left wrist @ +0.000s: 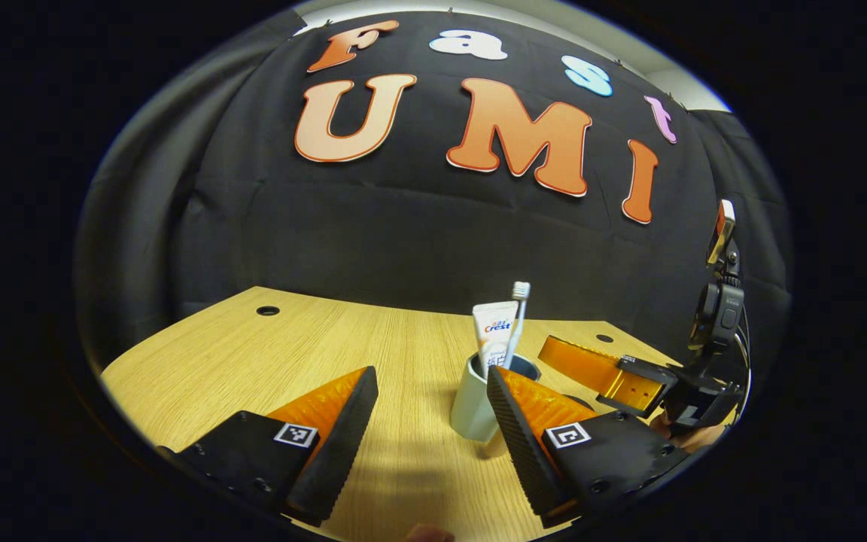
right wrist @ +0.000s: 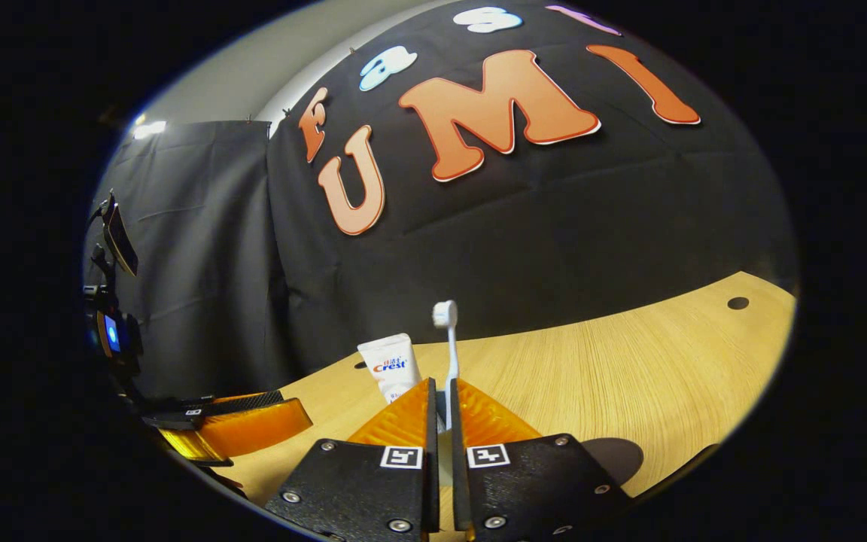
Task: Put the toothbrush and toothpaste on the desktop into the cup, then pick up the cup and place it on the coaster on the desktop.
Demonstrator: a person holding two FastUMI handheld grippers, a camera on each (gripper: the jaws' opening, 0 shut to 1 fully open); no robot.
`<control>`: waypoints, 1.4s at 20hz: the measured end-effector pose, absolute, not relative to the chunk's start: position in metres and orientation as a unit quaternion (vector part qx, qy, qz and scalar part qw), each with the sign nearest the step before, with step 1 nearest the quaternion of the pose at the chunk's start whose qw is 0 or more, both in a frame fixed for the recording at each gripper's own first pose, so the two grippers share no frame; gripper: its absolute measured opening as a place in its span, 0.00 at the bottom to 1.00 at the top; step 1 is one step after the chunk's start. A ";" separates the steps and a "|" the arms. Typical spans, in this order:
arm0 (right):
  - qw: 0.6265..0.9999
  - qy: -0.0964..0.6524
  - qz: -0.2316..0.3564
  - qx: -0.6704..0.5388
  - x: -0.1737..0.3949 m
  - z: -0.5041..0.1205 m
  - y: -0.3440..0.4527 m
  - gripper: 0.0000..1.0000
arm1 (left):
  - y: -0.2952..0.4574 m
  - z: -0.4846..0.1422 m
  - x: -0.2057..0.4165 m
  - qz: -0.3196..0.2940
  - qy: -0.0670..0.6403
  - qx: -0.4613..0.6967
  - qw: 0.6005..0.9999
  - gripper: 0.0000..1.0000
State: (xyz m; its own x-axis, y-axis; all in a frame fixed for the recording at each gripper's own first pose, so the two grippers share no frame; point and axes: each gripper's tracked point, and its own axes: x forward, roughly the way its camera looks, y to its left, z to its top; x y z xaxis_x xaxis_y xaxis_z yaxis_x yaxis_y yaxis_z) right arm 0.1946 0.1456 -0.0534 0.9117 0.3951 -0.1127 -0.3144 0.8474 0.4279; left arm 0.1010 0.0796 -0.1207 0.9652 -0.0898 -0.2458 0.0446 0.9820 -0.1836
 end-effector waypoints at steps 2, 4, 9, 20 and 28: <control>0.957 0.089 0.185 0.204 0.189 -0.044 0.139 0.08 | 0.076 -0.117 0.101 -0.036 0.130 -0.079 0.988 0.94; 0.959 0.089 0.184 0.196 0.182 -0.039 0.132 0.12 | 0.072 -0.114 0.102 -0.034 0.139 -0.068 0.987 0.94; 0.963 0.111 0.188 0.158 0.156 -0.033 0.115 0.40 | 0.062 -0.102 0.105 -0.038 0.163 -0.044 0.985 0.95; 0.981 0.084 0.116 0.132 0.118 0.005 0.021 0.90 | 0.038 -0.085 0.118 -0.092 0.260 -0.017 0.961 0.96; 0.983 0.092 0.071 0.139 0.090 0.000 -0.040 0.93 | 0.023 -0.116 0.110 -0.119 0.408 -0.042 0.904 0.96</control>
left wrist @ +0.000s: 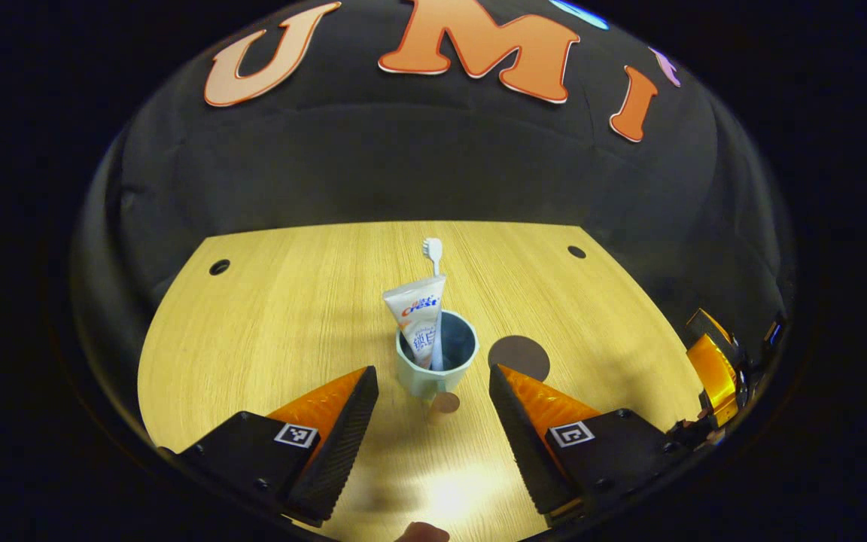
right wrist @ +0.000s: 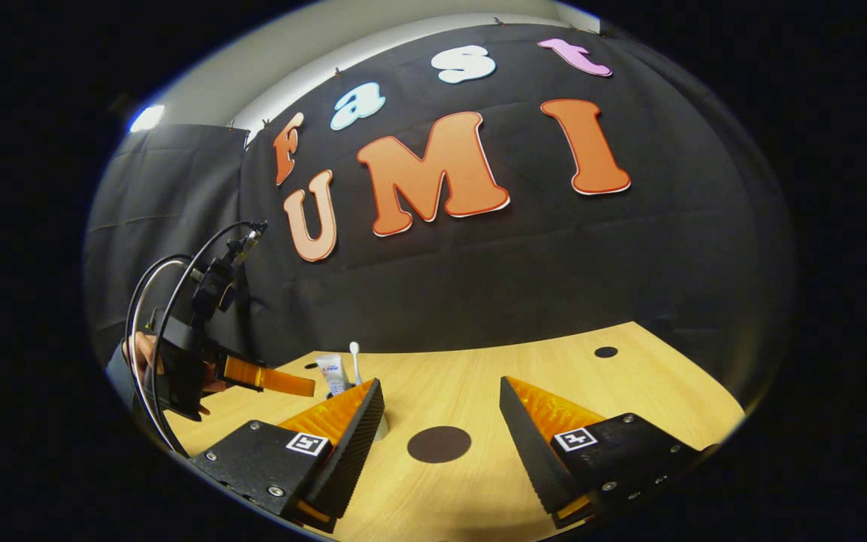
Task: Put the toothbrush and toothpaste on the desktop into the cup, then pick up the cup and place it on the coaster on the desktop.
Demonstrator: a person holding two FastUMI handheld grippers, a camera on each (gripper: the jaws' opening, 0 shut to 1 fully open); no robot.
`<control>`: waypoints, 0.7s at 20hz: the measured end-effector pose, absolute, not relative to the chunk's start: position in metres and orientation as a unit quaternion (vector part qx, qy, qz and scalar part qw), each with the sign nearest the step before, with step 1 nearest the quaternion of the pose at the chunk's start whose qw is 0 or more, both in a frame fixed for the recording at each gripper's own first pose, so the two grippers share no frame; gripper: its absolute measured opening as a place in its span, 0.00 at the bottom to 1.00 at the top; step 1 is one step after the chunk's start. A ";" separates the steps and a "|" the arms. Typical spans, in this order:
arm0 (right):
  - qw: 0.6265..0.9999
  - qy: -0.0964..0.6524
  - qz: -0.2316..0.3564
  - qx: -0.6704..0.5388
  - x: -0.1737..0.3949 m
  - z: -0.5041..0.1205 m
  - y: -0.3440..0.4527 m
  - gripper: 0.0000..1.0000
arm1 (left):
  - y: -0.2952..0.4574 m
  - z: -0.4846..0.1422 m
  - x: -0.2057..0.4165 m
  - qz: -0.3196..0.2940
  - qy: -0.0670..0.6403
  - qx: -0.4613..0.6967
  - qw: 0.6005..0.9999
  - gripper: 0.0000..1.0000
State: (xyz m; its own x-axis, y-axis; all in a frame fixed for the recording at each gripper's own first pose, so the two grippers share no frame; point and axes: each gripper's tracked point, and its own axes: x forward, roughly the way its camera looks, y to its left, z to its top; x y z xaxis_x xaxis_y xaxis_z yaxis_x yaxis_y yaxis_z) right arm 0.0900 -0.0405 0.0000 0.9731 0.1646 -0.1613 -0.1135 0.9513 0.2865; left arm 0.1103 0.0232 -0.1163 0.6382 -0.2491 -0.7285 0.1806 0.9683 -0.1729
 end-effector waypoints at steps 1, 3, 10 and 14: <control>0.984 0.092 0.065 0.137 0.088 0.000 -0.047 0.94 | 0.020 -0.121 0.111 -0.124 0.423 -0.037 0.897 0.96; 0.984 0.093 0.060 0.139 0.084 -0.002 -0.056 0.95 | 0.020 -0.132 0.109 -0.126 0.453 -0.020 0.882 0.96; 0.985 0.109 0.045 0.124 0.074 -0.020 -0.074 0.96 | 0.015 -0.149 0.099 -0.126 0.551 0.006 0.825 0.96; 0.986 0.111 0.043 0.121 0.069 -0.025 -0.082 0.97 | 0.008 -0.151 0.090 -0.117 0.593 0.015 0.796 0.96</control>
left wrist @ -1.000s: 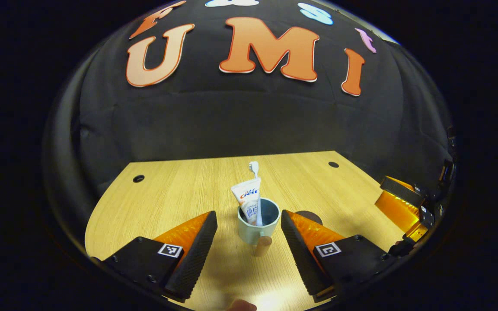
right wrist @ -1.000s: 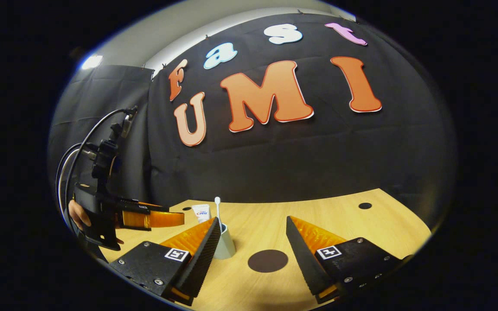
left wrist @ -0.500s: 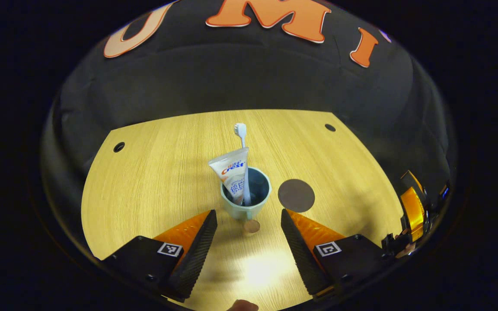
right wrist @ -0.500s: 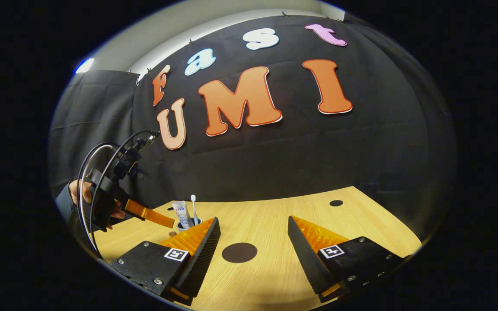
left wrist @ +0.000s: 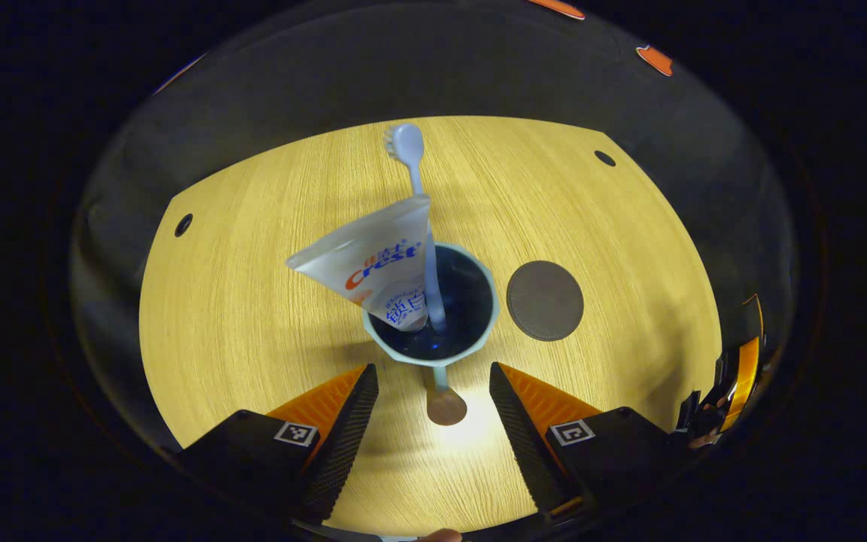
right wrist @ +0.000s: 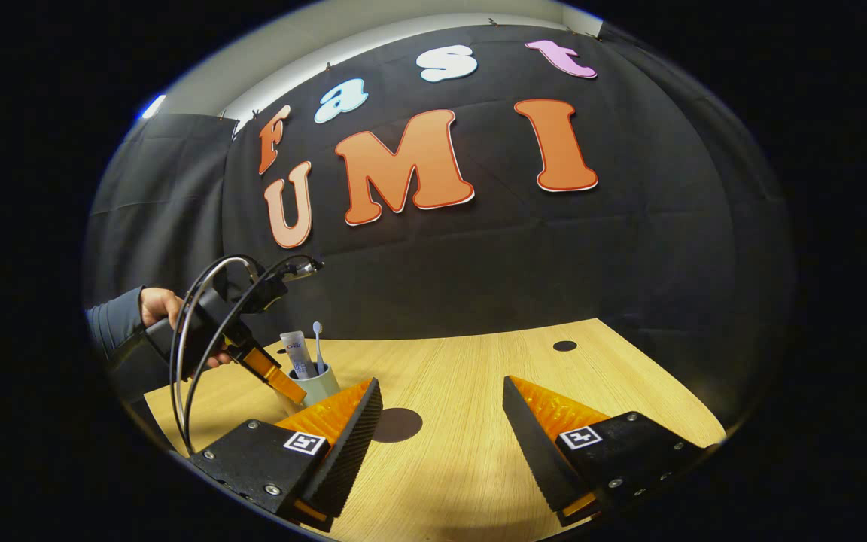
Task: Put the toothbrush and toothpaste on the desktop into the cup, then pick up the cup and place it on the coaster on the desktop.
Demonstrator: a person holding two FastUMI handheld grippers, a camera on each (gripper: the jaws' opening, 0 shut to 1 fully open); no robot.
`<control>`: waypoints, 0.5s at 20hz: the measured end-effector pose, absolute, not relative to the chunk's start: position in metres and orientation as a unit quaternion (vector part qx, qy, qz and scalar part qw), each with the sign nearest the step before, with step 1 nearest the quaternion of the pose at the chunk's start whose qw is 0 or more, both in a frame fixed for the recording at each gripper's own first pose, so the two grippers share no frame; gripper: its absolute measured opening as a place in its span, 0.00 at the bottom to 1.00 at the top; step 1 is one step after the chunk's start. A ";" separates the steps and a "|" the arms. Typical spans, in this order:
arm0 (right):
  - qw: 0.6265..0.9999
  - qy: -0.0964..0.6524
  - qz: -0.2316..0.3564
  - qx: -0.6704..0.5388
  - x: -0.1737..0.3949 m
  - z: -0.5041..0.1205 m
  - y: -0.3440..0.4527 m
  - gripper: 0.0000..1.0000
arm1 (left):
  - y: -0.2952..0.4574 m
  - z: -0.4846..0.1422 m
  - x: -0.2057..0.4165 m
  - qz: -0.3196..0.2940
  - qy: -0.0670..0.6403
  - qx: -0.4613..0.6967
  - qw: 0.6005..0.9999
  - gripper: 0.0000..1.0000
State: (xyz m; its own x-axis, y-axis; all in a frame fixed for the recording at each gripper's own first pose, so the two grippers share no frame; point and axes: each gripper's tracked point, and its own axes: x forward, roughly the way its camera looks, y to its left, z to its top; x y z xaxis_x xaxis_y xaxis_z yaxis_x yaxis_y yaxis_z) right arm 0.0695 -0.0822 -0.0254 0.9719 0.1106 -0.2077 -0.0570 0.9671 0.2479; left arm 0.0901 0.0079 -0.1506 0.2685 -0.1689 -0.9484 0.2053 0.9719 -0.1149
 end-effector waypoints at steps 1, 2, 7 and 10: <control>0.985 0.113 0.040 0.122 0.068 -0.028 -0.085 0.97 | 0.009 -0.152 0.089 -0.119 0.602 0.014 0.790 0.96; 0.985 0.115 0.038 0.123 0.068 -0.029 -0.087 0.97 | 0.011 -0.153 0.089 -0.119 0.607 0.015 0.786 0.96; 0.981 0.128 0.035 0.139 0.065 -0.037 -0.091 0.97 | 0.010 -0.153 0.088 -0.103 0.624 0.018 0.774 0.93; 0.982 0.129 0.032 0.138 0.062 -0.038 -0.092 0.98 | 0.011 -0.146 0.086 -0.087 0.630 0.012 0.771 0.67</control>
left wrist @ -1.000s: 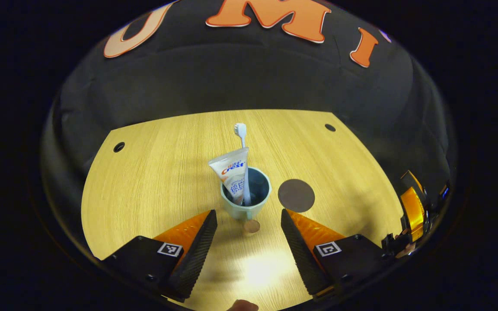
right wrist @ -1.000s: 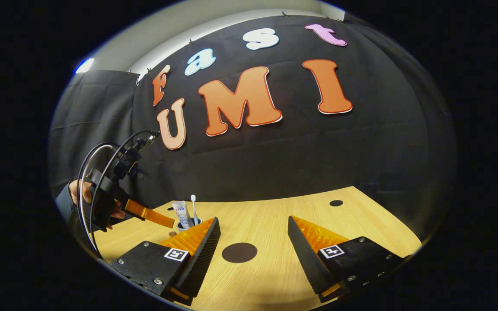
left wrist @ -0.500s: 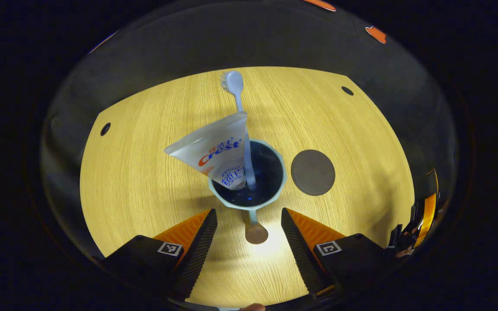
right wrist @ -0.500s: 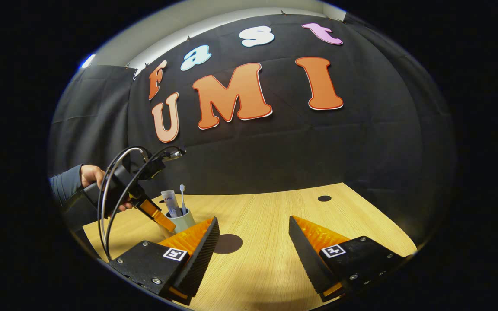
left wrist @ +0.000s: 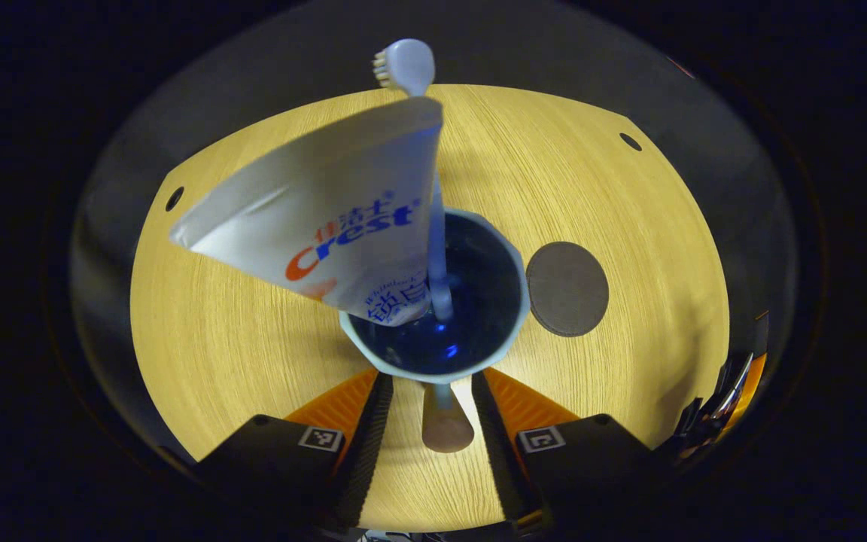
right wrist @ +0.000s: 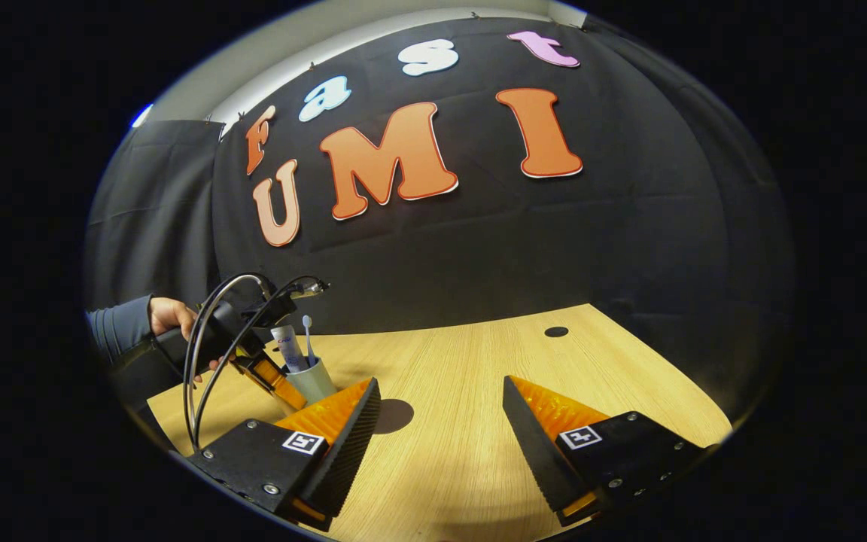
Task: Put the toothbrush and toothpaste on the desktop into the cup, then pick up the cup and place it on the coaster on the desktop.
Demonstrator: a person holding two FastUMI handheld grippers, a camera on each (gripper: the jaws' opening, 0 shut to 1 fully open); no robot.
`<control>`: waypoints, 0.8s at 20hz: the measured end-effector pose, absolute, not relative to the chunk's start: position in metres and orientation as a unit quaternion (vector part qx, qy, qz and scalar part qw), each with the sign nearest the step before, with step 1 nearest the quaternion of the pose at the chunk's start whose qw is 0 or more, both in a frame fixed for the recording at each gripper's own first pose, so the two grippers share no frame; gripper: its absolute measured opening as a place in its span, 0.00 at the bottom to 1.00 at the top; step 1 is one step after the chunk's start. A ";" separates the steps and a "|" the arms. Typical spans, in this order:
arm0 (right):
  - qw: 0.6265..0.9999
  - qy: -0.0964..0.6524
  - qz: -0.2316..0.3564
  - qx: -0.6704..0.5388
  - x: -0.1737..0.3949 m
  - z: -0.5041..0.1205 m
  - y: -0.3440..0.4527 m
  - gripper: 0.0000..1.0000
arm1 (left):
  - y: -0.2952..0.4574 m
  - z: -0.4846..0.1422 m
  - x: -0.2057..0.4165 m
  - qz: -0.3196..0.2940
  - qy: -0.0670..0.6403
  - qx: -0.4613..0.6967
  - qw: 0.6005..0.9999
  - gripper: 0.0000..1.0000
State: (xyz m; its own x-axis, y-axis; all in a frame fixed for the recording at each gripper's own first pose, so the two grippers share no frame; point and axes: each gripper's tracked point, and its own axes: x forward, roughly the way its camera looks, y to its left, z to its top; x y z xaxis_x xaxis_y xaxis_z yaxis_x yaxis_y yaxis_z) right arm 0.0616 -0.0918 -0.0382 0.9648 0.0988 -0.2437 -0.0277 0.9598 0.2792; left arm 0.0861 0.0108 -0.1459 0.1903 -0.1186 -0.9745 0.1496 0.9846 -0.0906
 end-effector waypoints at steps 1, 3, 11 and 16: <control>0.982 0.129 0.032 0.136 0.060 -0.038 -0.092 0.97 | 0.011 -0.141 0.087 -0.083 0.629 0.012 0.773 0.67; 0.981 0.133 0.038 0.138 0.057 -0.038 -0.089 0.98 | 0.010 -0.132 0.085 -0.074 0.632 0.006 0.771 0.62; 0.982 0.129 0.037 0.133 0.047 -0.031 -0.090 0.97 | 0.014 -0.094 0.076 -0.059 0.613 -0.004 0.788 0.31; 0.983 0.127 0.032 0.129 0.039 -0.029 -0.095 0.97 | 0.012 -0.062 0.074 -0.061 0.597 0.003 0.800 0.31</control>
